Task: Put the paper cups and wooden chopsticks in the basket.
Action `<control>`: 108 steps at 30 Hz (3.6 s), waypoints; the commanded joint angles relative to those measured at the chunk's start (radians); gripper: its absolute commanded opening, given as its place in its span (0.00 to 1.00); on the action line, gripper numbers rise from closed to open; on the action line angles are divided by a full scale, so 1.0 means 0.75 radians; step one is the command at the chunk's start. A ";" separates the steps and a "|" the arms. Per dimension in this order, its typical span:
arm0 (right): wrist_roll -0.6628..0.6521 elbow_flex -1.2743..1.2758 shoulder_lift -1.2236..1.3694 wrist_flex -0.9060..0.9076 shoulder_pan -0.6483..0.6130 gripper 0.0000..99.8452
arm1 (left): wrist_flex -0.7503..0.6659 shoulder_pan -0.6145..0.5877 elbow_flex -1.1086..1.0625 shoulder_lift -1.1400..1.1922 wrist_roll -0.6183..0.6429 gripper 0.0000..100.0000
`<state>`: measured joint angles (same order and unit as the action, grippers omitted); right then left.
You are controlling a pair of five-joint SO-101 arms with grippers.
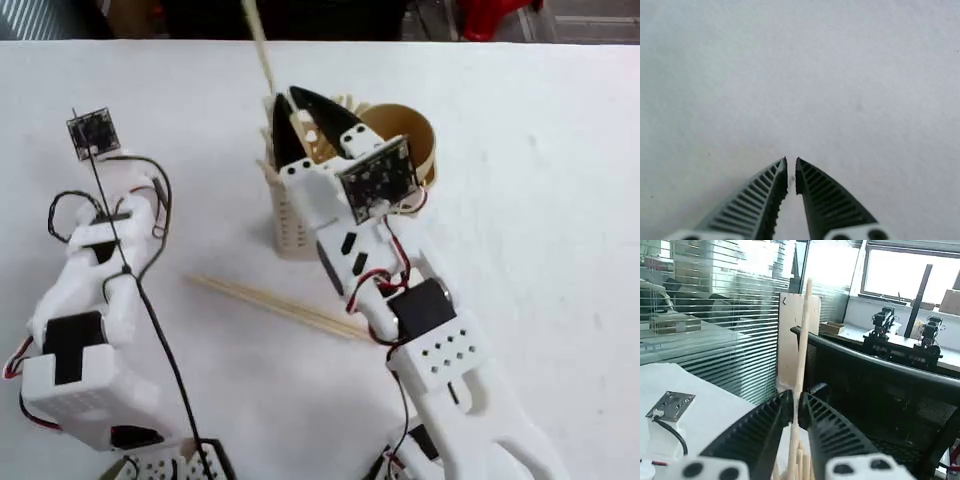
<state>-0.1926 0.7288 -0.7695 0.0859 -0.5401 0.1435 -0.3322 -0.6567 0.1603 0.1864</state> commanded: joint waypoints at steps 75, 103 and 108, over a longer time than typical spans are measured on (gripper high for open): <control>-0.620 0.227 0.780 0.873 -0.132 0.11 | -0.025 0.030 0.055 -0.005 -0.090 0.05; -0.511 0.436 0.017 0.944 -0.128 0.02 | -0.025 0.030 0.059 -0.005 -0.090 0.05; -0.452 0.462 -0.379 0.952 -0.128 0.02 | -0.025 0.030 0.059 -0.005 -0.090 0.05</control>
<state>-0.5608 1.0833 -0.8753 0.7871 -0.6490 0.1435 -0.3214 -0.6567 0.1603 0.1312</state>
